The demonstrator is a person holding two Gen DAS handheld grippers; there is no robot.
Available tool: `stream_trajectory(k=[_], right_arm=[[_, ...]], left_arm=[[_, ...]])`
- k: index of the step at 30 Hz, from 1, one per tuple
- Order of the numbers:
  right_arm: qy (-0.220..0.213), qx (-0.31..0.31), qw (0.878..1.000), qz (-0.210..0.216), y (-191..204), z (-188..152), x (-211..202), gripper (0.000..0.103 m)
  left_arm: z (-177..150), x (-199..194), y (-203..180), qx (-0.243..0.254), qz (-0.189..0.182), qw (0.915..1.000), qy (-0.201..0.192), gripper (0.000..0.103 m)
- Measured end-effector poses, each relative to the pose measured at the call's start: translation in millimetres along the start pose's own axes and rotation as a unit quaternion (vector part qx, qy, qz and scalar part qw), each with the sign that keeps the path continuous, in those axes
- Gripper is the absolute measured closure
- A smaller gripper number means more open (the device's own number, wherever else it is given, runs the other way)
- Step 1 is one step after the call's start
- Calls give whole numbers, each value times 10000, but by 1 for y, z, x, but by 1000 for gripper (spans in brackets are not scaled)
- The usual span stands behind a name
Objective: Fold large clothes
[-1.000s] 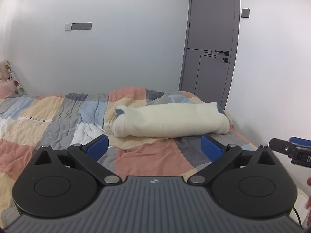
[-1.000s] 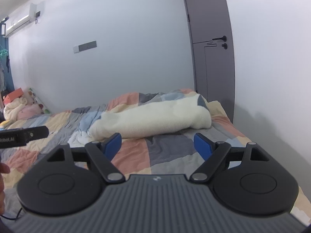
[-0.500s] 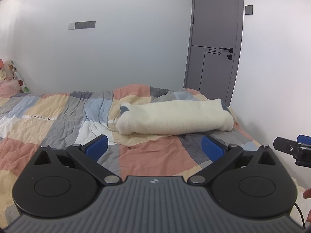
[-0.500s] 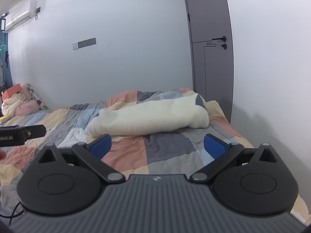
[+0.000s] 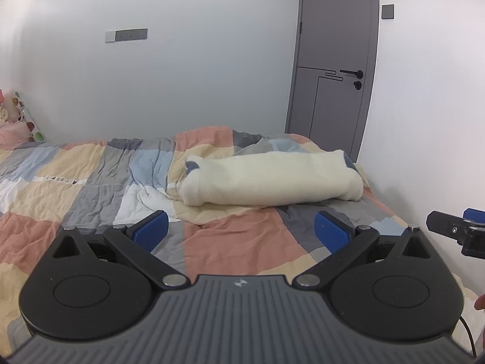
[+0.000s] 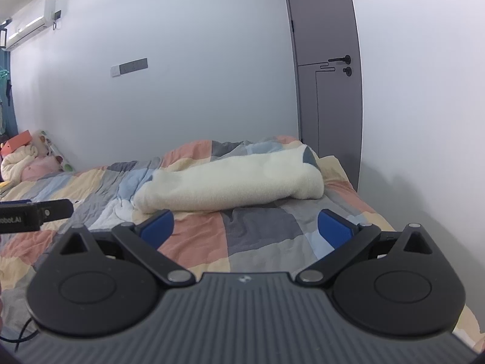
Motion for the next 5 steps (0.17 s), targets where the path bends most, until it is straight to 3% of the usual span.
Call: stream_trajectory(k=[5], right_arm=[[-8, 2, 10000, -13, 0, -1, -1, 0]], left_arm=[[1, -1, -2, 28, 15, 10000, -13, 0]])
Point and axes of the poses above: each gripper's, at about its wrist camera, not at the fingertips, and x roughly the way its jaws point, y to its left, z to its top, the point moved 4 cm from there along x, roughly the way its jaws point, and after that the axes turned 15 degrees about x, right-handed, at the moved point
